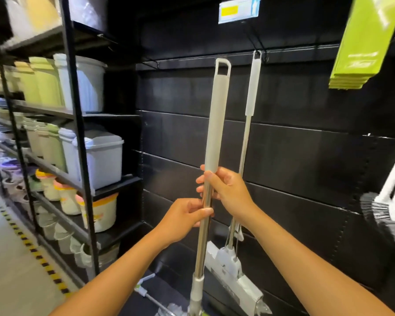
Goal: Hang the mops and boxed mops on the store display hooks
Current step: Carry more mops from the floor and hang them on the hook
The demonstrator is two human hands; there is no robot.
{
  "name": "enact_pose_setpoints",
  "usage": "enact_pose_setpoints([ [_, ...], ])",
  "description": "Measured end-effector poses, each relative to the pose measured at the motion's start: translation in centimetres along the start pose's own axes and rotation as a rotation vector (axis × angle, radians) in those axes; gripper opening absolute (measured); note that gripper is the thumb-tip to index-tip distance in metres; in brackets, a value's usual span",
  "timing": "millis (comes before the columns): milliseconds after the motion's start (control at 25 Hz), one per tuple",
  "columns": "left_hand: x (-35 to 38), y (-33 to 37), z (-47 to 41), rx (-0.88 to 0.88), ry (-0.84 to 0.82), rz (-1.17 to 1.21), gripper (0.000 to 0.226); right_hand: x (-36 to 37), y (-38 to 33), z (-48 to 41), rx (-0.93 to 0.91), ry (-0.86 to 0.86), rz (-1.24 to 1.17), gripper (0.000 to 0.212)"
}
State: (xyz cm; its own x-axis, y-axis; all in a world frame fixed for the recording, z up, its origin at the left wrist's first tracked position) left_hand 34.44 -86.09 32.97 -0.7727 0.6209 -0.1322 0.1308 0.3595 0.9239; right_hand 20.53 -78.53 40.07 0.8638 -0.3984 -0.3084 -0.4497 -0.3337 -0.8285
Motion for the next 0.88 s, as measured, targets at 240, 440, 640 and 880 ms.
enact_pose_setpoints([
  [240,-2.8,-2.8,-8.2,0.055,-0.219,0.062,0.023,0.3,2.2,-5.6,0.007,0.104,0.061,0.022],
  [440,-4.0,-2.5,-14.6,0.083,-0.365,0.095,0.019,-0.4,2.1,-9.8,0.005,0.251,0.127,0.023],
  [640,-4.2,0.6,-19.0,0.121,-0.441,0.136,0.017,-1.7,-0.1,-13.3,0.002,0.368,0.192,0.022],
  [880,-3.8,3.7,-22.5,0.157,-0.486,0.182,0.018,-3.5,-2.5,-16.4,0.024,0.453,0.233,0.025],
])
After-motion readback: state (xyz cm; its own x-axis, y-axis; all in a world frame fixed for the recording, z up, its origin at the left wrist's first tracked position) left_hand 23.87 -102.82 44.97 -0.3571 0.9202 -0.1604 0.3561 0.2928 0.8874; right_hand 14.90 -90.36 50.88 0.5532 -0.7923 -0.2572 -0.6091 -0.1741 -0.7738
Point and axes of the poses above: each hand's wrist, its own z-axis away from the middle knuckle, its own x-axis out of the palm, y = z × x, the point moved 1 cm from there along -z, towards the middle knuckle, and after that the axes turned 11 degrees about z, right-handed, at the moved point
